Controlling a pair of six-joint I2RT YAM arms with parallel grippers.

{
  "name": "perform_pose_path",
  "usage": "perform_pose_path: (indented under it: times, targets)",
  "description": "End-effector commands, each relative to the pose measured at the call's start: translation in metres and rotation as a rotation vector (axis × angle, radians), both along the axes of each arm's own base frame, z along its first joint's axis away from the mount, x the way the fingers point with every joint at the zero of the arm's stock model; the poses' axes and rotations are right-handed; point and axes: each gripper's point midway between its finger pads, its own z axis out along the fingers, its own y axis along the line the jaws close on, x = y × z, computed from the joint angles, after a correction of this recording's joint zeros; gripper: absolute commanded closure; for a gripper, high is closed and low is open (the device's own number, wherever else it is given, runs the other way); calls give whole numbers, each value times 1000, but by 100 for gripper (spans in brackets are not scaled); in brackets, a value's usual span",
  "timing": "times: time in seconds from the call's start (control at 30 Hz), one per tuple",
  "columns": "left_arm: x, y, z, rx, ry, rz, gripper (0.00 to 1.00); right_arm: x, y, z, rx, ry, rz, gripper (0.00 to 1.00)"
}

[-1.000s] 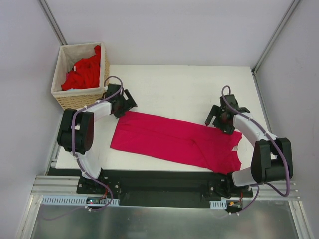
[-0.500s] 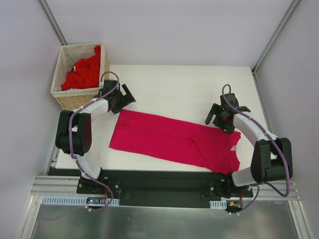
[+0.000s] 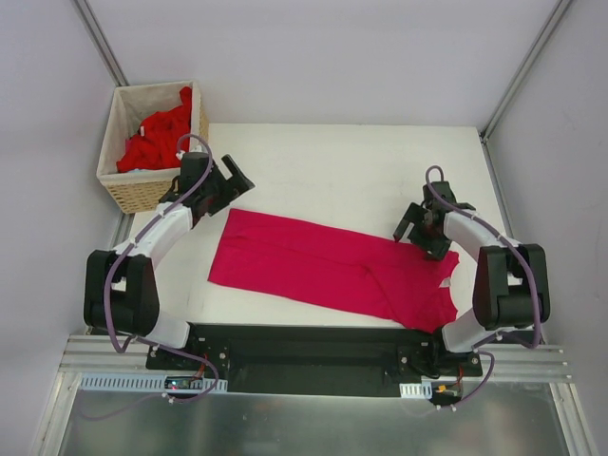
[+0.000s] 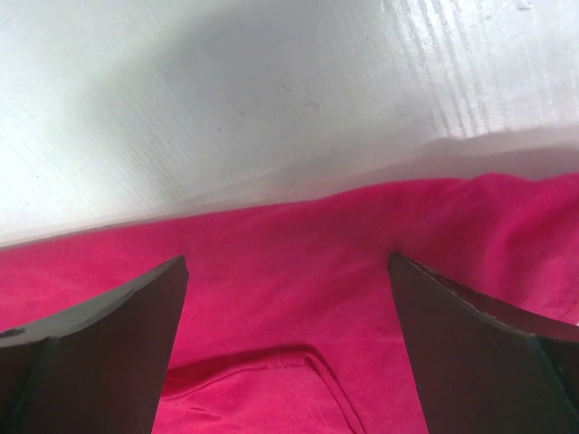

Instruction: Fold and stack the t-shirts

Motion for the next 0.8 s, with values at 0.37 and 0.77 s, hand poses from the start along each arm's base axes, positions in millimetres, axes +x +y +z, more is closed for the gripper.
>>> perform_pose_path:
  times: [0.37, 0.77]
  targets:
    - [-11, 18, 5, -14, -3, 41, 1, 23, 8, -26, 151, 34, -39, 4]
    - [-9, 22, -1, -3, 14, 40, 1, 76, -7, -28, 166, 40, -100, 4]
